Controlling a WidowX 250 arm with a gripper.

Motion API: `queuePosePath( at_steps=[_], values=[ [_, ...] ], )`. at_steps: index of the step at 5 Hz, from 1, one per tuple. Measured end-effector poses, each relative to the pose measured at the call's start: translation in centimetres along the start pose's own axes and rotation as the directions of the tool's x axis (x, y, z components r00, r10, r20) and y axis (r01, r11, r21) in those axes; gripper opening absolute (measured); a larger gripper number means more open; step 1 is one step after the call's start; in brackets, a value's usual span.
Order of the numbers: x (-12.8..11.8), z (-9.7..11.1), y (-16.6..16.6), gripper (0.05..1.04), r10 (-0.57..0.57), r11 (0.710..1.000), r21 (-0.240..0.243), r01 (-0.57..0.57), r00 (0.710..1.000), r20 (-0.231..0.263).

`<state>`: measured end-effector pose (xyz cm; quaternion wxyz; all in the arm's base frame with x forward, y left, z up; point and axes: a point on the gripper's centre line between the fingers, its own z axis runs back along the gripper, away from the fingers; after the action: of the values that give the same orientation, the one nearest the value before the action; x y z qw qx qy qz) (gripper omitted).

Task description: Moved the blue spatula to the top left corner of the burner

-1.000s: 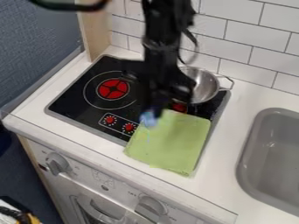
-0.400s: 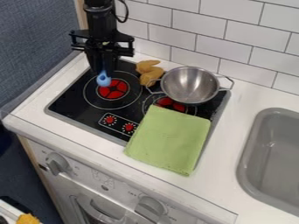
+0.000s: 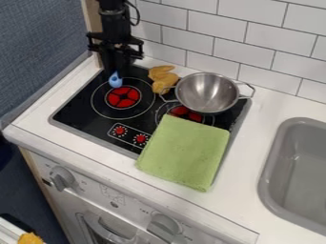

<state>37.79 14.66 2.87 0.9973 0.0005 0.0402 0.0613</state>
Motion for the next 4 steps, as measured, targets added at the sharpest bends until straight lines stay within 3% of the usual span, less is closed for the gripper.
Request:
queuePosePath(
  at_steps=[2,3,4],
  values=[
    [0.15,-0.14,-0.25,0.305,-0.078,0.997,0.019,0.079,0.996,-0.045],
    [-0.12,-0.38,-0.08,0.425,-0.074,0.996,0.039,0.076,0.996,-0.058],
    [-0.49,0.54,-0.67,0.719,-0.087,0.994,0.062,0.089,0.996,-0.034]
  ],
)
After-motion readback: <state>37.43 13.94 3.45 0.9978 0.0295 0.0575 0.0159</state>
